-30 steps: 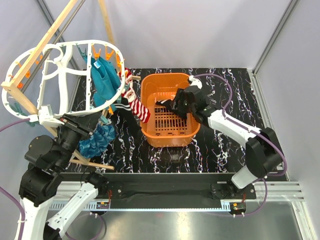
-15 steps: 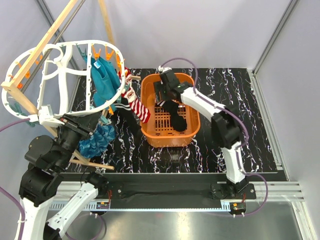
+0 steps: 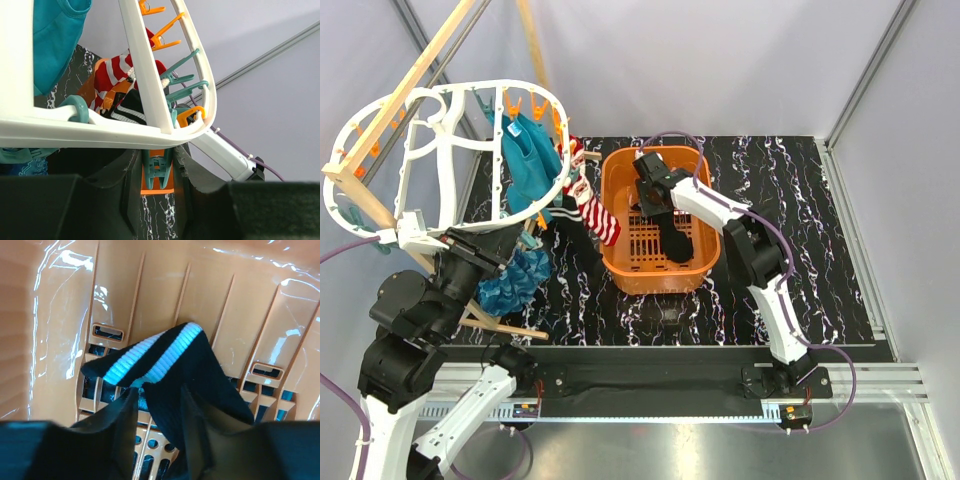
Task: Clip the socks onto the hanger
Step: Pick up the sock from the bin.
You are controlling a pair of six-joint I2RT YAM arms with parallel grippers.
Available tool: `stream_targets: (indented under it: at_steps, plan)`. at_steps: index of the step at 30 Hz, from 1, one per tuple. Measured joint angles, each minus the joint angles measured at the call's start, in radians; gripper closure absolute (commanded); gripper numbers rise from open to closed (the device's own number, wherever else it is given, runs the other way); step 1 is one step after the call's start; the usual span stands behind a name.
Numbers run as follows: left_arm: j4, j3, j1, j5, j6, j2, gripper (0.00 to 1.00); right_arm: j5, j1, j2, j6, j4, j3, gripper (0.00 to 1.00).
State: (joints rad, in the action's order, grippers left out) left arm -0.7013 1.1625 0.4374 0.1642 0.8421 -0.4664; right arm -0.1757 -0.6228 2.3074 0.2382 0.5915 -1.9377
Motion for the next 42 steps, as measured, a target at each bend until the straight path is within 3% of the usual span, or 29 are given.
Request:
stream_targets:
  at_steps: [1, 5, 13, 21, 30, 35, 42]
  plan:
    - [0.000, 0.000, 0.000, 0.000, 0.000, 0.000, 1.00, -0.001, 0.002, 0.002, 0.001, 0.000, 0.000, 0.73]
    - [0.000, 0.000, 0.000, 0.000, 0.000, 0.000, 1.00, -0.027, 0.004, 0.002, -0.005, -0.003, -0.004, 0.90]
    - [0.000, 0.000, 0.000, 0.000, 0.000, 0.000, 1.00, -0.044, 0.005, -0.067, -0.007, -0.029, 0.074, 0.97]
    - [0.000, 0.000, 0.000, 0.000, 0.002, 0.000, 1.00, 0.020, 0.005, -0.379, 0.003, -0.066, 0.260, 1.00]
    - [-0.001, 0.000, 0.000, 0.000, 0.009, 0.001, 1.00, 0.360, 0.006, -0.828, 0.076, -0.217, 0.584, 1.00]
    - [-0.001, 0.000, 0.000, 0.000, 0.018, 0.001, 1.00, 0.642, 0.006, -0.945, 0.122, -0.363, 0.709, 1.00]
    - [0.001, 0.000, 0.000, -0.010, 0.034, 0.001, 1.00, 1.050, -0.055, -0.977, 0.329, -0.677, 0.805, 1.00]
